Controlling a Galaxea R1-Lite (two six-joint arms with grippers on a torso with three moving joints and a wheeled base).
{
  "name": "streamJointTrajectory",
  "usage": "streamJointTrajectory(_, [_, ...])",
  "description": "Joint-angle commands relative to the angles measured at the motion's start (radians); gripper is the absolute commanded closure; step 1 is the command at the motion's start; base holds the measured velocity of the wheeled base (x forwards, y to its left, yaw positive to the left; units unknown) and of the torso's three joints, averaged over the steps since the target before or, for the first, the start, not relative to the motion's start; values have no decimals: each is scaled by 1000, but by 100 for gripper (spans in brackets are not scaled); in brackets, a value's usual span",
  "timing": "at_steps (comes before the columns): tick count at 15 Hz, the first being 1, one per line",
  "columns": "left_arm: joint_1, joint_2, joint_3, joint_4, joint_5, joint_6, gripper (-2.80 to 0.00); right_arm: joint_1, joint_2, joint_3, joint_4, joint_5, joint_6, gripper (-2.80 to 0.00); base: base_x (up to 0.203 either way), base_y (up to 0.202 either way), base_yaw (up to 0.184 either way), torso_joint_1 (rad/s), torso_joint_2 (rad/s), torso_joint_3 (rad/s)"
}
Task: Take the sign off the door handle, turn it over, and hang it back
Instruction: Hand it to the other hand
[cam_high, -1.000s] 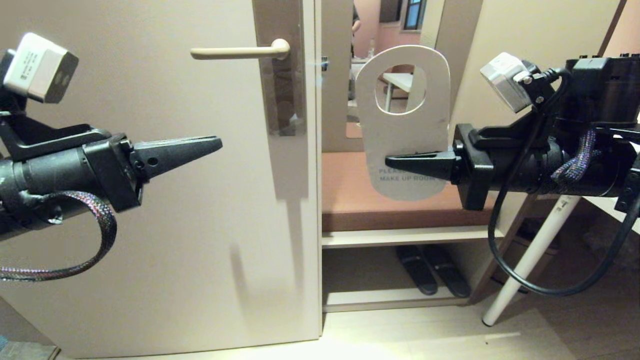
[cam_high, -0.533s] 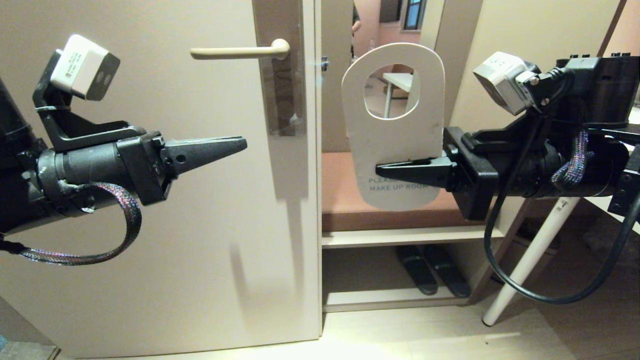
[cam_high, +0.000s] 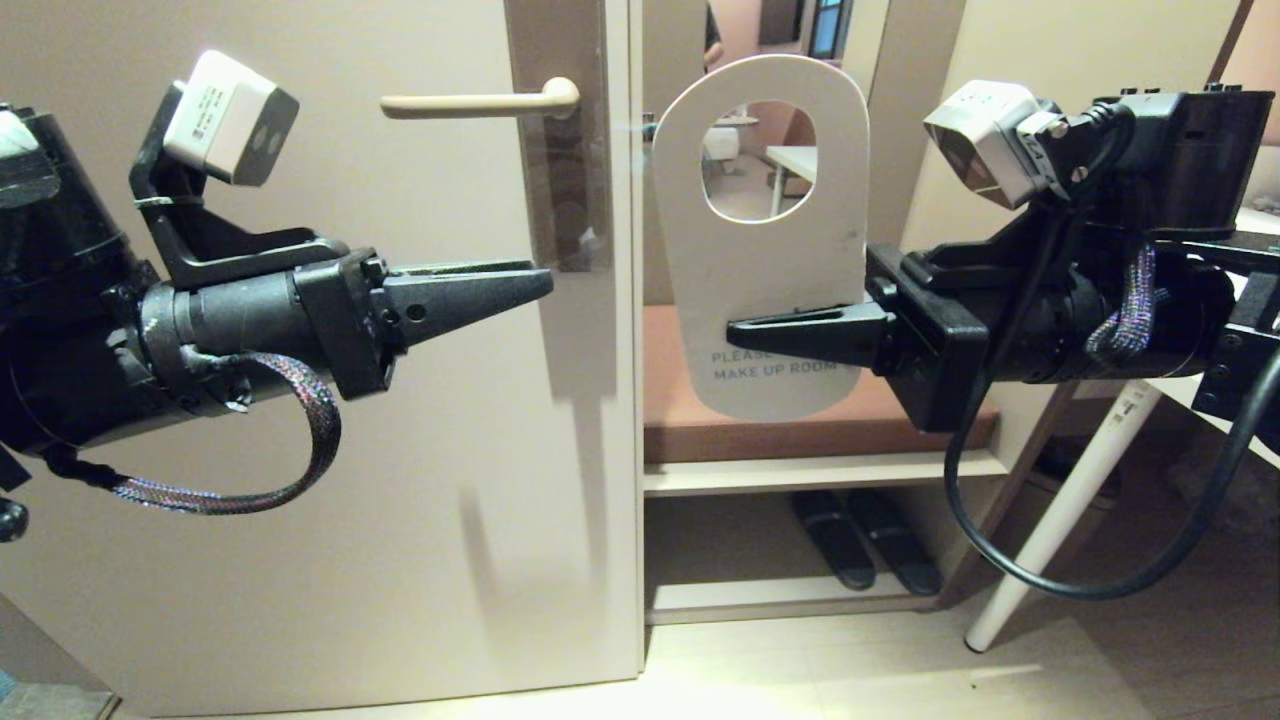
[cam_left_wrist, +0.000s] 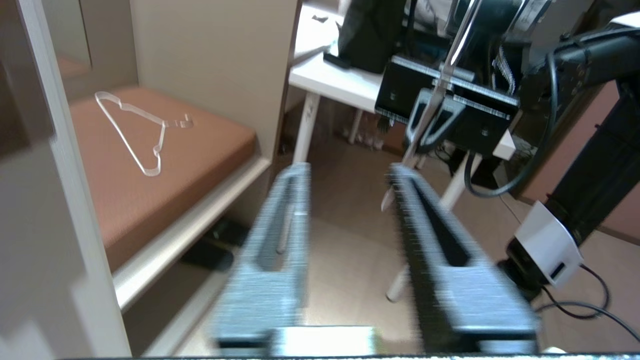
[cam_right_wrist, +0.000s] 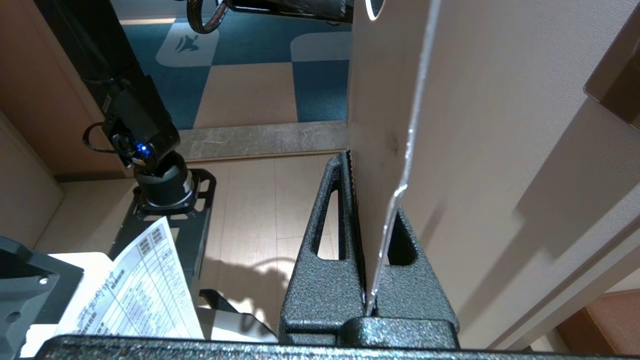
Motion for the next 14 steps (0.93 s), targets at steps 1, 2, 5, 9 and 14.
streamJointTrajectory(1, [-1,19,-1,-31,-4,-2,-280,1,8,0,-8,6,0,0,0,0,0,0,0,0])
streamJointTrajectory(2, [-2,21,-1,-41,-4,-1,-280,1,16,0,-17,6,0,0,0,0,0,0,0,0])
streamJointTrajectory(5, [-22,23,-25,-42,-4,-2,-280,1,32,-3,-26,33,0,0,0,0,0,0,0,0])
streamJointTrajectory(9, [-49,54,-86,-42,-5,-1,-280,11,40,-11,-27,37,0,0,0,0,0,0,0,0])
streamJointTrajectory(14, [-110,56,-110,-42,-6,-51,-280,13,47,-31,-27,78,1,0,0,0,0,0,0,0])
